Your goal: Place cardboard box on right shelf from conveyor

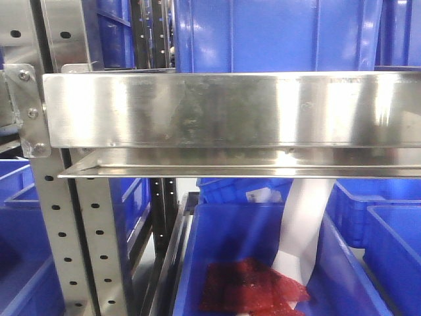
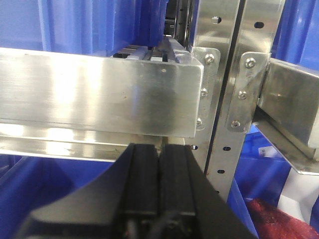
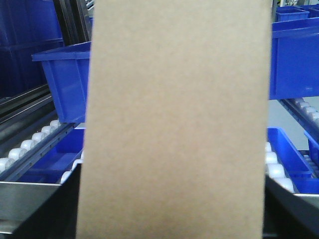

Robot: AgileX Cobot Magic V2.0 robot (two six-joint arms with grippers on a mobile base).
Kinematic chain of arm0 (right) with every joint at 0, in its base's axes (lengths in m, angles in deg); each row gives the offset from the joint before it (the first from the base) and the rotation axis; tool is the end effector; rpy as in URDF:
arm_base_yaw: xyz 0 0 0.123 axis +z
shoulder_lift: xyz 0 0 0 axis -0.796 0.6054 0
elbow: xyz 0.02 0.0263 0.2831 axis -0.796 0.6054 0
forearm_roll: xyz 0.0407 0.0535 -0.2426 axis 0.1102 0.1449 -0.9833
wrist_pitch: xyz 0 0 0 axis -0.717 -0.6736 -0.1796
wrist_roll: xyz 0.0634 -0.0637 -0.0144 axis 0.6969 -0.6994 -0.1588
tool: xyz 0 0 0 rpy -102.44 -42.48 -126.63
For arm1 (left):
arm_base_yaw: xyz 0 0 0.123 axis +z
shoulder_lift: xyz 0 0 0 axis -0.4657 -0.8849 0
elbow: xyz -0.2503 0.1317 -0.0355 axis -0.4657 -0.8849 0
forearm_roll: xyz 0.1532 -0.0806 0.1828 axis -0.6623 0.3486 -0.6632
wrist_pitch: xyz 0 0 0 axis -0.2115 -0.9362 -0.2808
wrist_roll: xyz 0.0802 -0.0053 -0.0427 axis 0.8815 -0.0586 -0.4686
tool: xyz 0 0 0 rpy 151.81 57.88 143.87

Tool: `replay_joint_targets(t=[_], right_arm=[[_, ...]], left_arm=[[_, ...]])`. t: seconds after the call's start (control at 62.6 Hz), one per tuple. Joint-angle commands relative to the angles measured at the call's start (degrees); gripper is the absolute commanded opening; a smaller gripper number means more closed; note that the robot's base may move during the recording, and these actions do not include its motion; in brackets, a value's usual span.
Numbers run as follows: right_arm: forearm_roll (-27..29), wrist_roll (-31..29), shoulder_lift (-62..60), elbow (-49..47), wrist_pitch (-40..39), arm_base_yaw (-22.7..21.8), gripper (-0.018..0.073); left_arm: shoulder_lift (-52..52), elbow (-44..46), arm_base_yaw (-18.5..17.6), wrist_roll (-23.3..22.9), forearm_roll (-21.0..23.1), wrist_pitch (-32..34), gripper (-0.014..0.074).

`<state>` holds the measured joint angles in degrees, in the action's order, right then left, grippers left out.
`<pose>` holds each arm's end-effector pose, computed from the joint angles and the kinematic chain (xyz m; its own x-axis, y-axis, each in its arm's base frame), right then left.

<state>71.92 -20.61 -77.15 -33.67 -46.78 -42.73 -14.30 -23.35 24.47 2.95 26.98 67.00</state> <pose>0.0257 -0.0036 0.3608 -0.0815 0.1379 -0.9871 -0.0752 0.9867 0.1441 0.0567 -0.0041 0.1942 -0.0397 -0.0673 -0.9969 0.0636 0.9955 -0.0697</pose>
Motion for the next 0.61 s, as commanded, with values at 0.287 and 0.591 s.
replay_joint_targets(t=[0.287,0.591], right_arm=[[-1.87,-12.64,20.62,-11.12,-14.52,1.59,0.0216],[-4.84,-39.14,43.67,-29.4,-11.67,7.74,0.0216]], left_arm=[[0.75,0.16,-0.28,-0.29,0.27,5.18,-0.0119],[0.75,0.16,-0.28,-0.29,0.27,5.18,-0.0119]])
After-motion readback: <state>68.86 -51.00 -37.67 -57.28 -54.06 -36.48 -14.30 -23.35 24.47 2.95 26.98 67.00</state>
